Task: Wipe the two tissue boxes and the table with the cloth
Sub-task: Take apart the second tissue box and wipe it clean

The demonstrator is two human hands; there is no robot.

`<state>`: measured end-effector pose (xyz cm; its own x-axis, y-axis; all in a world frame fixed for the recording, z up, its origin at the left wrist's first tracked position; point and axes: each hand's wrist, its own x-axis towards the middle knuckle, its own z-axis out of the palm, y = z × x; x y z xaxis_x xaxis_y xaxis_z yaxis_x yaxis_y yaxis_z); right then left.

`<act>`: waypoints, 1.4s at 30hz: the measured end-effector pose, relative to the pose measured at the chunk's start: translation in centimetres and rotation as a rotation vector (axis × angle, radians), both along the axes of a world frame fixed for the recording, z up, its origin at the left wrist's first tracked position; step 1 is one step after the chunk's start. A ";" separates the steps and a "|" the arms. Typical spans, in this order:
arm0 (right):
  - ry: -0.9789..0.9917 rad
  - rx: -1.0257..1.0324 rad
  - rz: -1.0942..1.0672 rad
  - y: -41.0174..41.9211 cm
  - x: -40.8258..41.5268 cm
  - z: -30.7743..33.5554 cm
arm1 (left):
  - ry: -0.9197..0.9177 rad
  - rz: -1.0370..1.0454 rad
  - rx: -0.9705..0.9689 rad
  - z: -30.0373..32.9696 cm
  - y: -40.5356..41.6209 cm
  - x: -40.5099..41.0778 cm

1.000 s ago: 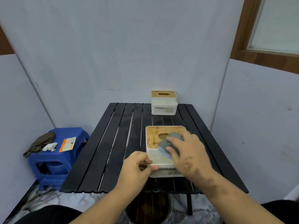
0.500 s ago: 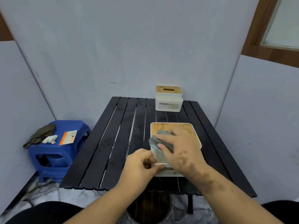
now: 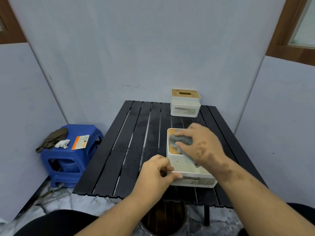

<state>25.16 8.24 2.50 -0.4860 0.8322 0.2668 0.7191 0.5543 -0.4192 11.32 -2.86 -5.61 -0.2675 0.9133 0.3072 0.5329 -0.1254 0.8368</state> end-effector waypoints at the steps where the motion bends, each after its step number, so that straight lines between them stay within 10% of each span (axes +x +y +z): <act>1: -0.002 -0.030 -0.089 0.9 0.5 0.4 | -0.001 0.001 -0.005 0.0 0.0 0.0; 8: -0.056 -0.048 0.235 -0.2 -0.6 1.2 | 0.013 -0.002 0.003 -0.2 0.2 -0.3; 13: -0.086 -0.031 -0.120 3.7 -0.2 1.2 | 0.029 -0.007 -0.021 0.1 0.3 -0.3; 18: -0.045 0.006 0.245 2.2 -1.5 0.2 | 0.079 -0.011 -0.023 0.0 0.3 -0.5; 23: 0.105 -0.055 -0.106 4.4 -1.2 0.1 | 0.126 -0.003 -0.040 0.1 0.4 -0.5; 29: 0.025 -0.030 0.221 2.3 -3.0 0.2 | 0.116 0.018 -0.058 0.3 0.3 -0.4; 37: -0.071 -0.063 -0.242 5.1 1.9 1.4 | 0.178 0.046 -0.083 0.9 0.1 0.0; 42: -0.064 0.059 0.045 0.9 -0.8 0.8 | 0.129 0.023 -0.068 0.7 0.5 -0.1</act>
